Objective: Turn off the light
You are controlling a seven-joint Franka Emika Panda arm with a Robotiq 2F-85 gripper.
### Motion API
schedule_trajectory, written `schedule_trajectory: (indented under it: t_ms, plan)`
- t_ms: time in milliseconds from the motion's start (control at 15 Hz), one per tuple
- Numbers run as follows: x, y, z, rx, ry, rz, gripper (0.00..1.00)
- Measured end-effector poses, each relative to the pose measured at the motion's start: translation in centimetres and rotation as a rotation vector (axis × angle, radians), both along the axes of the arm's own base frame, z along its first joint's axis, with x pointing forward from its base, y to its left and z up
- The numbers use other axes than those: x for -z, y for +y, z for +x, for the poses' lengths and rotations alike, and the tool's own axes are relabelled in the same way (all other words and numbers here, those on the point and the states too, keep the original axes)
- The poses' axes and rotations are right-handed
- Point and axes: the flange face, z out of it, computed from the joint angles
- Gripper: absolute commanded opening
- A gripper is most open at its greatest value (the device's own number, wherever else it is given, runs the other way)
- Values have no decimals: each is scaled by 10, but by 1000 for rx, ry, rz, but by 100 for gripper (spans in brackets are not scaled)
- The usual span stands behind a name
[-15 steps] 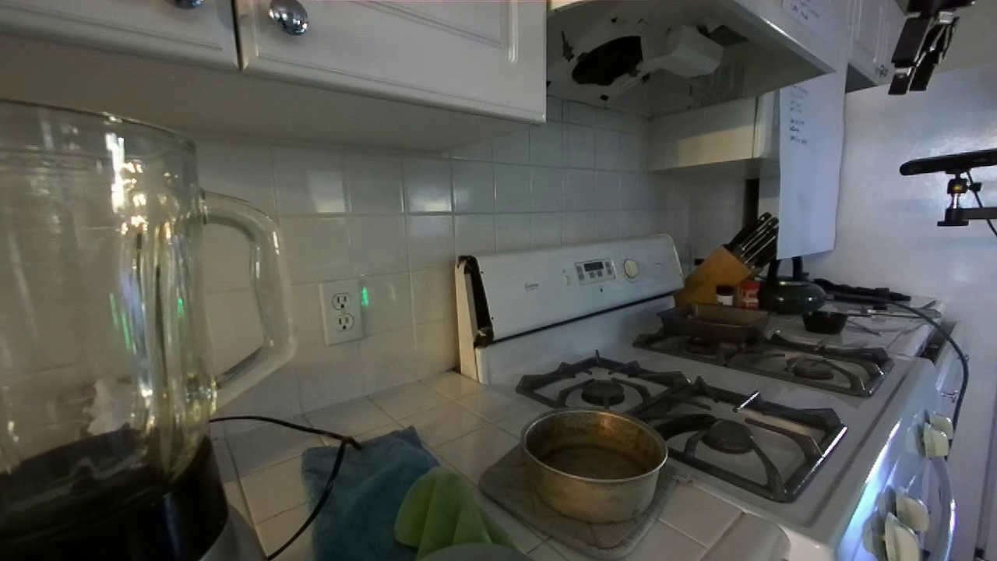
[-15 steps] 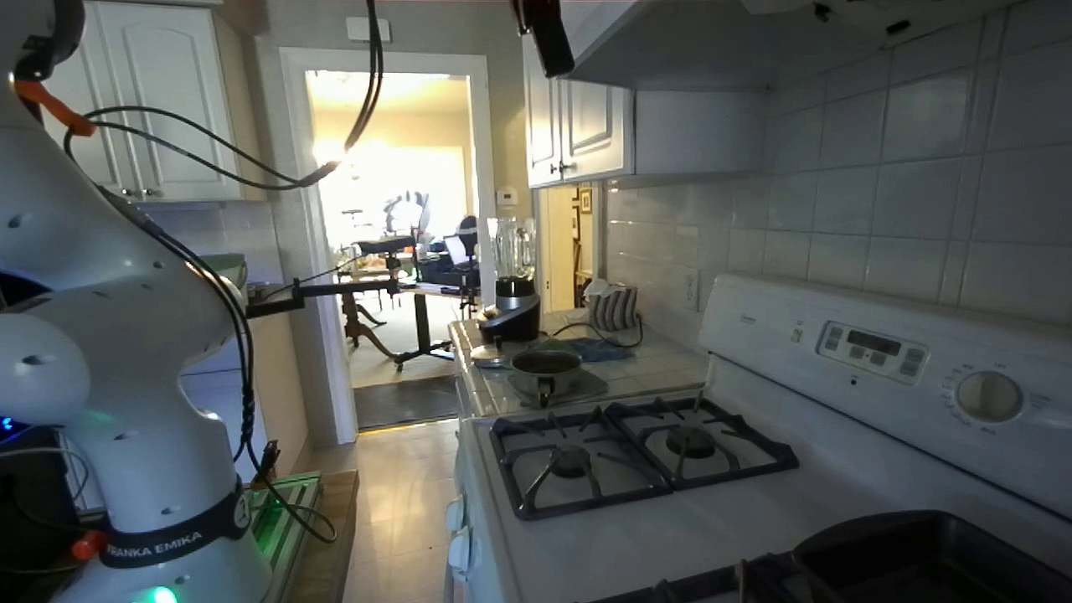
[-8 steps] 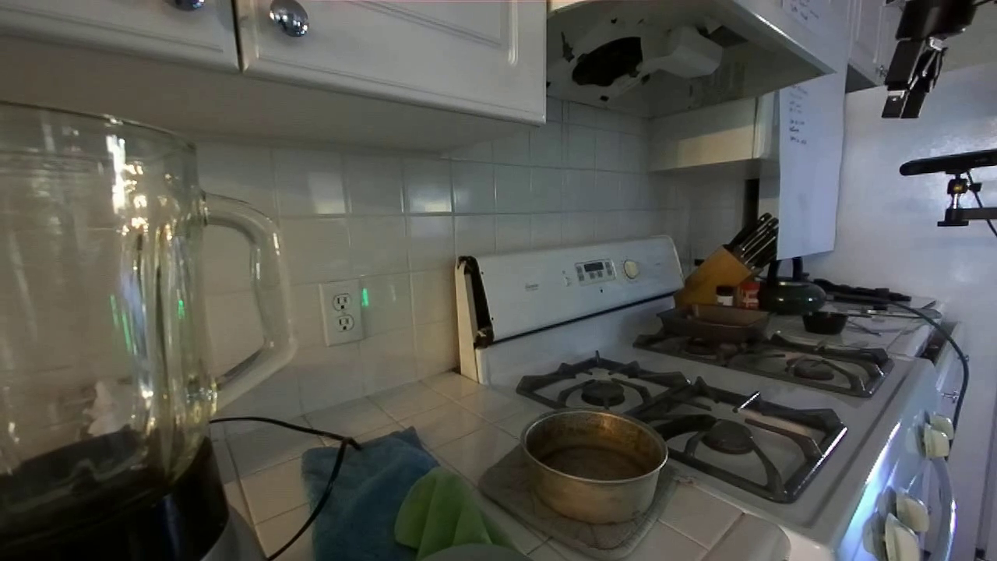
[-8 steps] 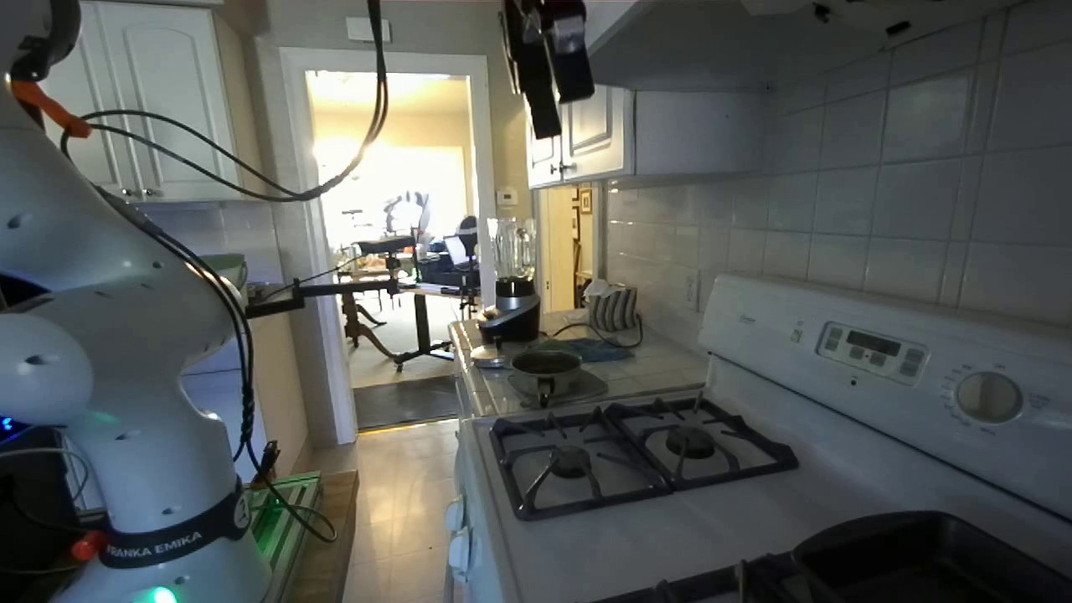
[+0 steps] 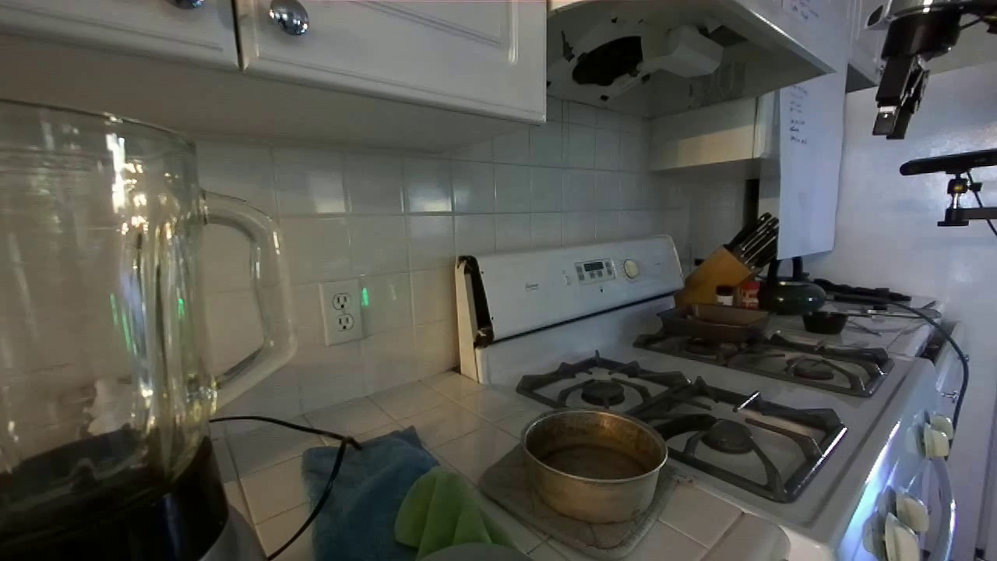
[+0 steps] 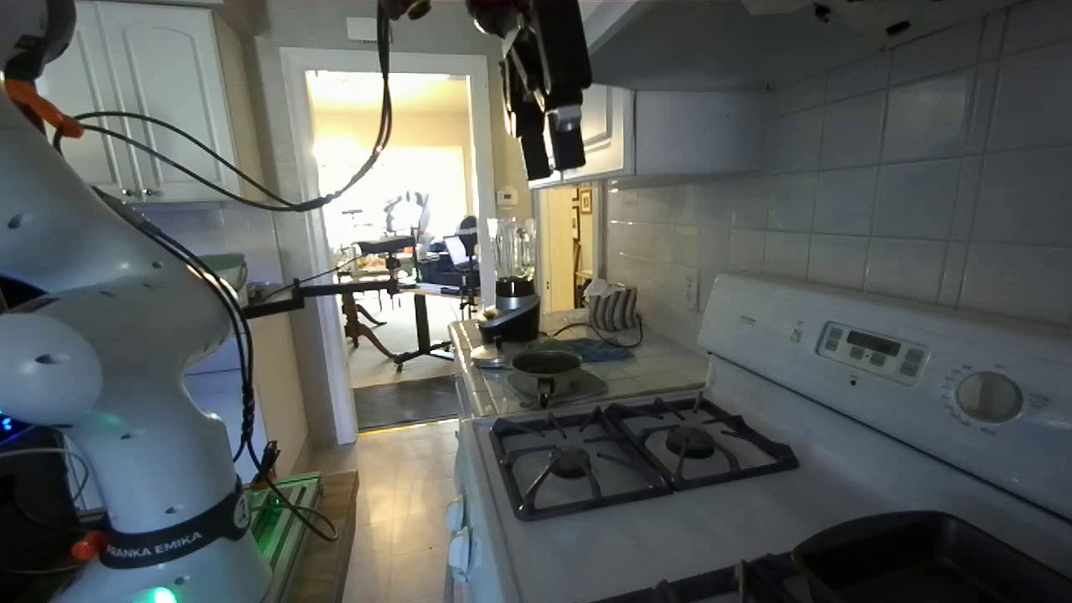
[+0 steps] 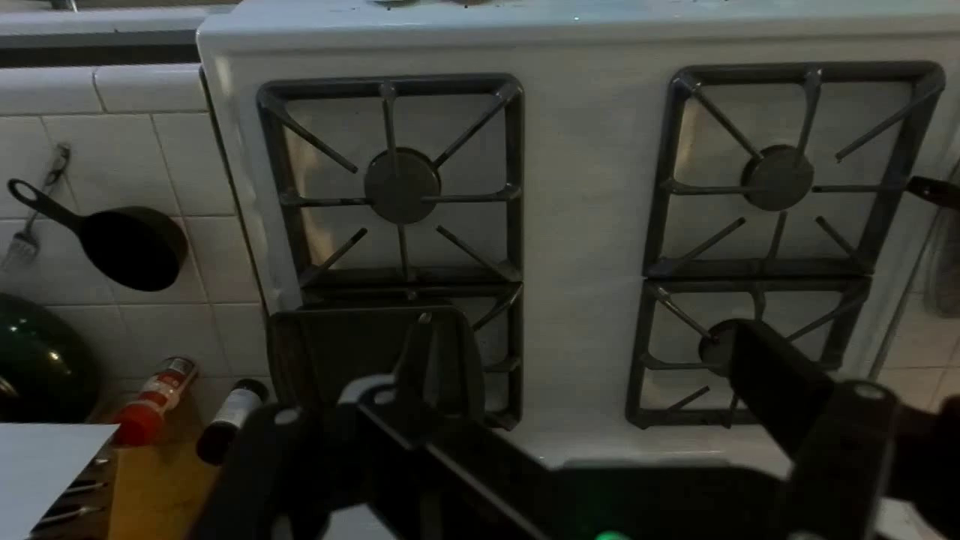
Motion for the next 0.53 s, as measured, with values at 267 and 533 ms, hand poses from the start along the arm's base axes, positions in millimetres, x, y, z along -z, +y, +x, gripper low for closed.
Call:
schedule_trajectory:
  t_ms: [267,533]
  plan:
    - [3,13,6,-74,3,7,100]
    - [5,17,10,-104,8,5,100]
